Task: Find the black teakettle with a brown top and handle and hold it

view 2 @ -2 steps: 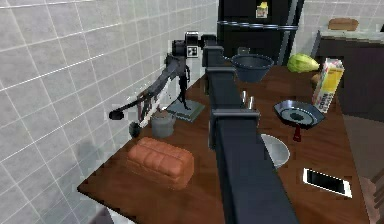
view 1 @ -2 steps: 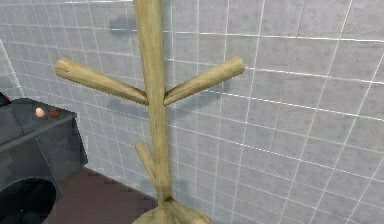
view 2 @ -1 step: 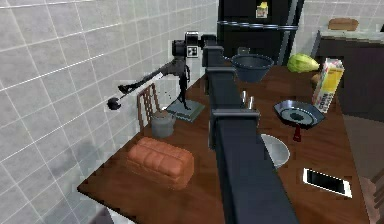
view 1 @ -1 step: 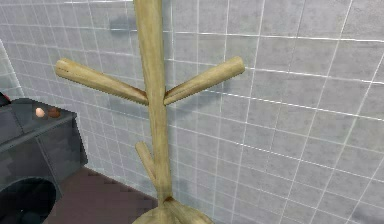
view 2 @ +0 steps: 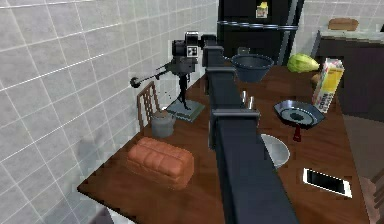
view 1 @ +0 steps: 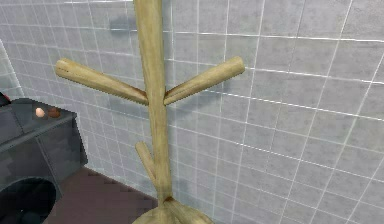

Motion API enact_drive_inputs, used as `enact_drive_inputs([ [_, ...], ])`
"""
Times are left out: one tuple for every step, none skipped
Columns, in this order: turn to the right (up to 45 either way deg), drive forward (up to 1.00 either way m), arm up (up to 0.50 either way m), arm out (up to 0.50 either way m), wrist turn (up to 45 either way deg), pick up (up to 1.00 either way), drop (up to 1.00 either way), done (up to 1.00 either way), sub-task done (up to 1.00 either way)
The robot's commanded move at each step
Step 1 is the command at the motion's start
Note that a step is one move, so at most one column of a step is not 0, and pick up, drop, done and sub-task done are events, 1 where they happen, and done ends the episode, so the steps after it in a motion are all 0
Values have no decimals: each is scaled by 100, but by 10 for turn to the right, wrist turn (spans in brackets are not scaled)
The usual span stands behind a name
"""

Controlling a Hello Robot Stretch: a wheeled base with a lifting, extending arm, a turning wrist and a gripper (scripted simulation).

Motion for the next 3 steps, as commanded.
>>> enact_drive_inputs([
  [0, 0, 0, 0, 120, 0, 0, 0, 0],
  [0, 0, -30, 0, 0, 0, 0, 0, 0],
  [0, 0, 0, 0, 0, 100, 0, 0, 0],
])
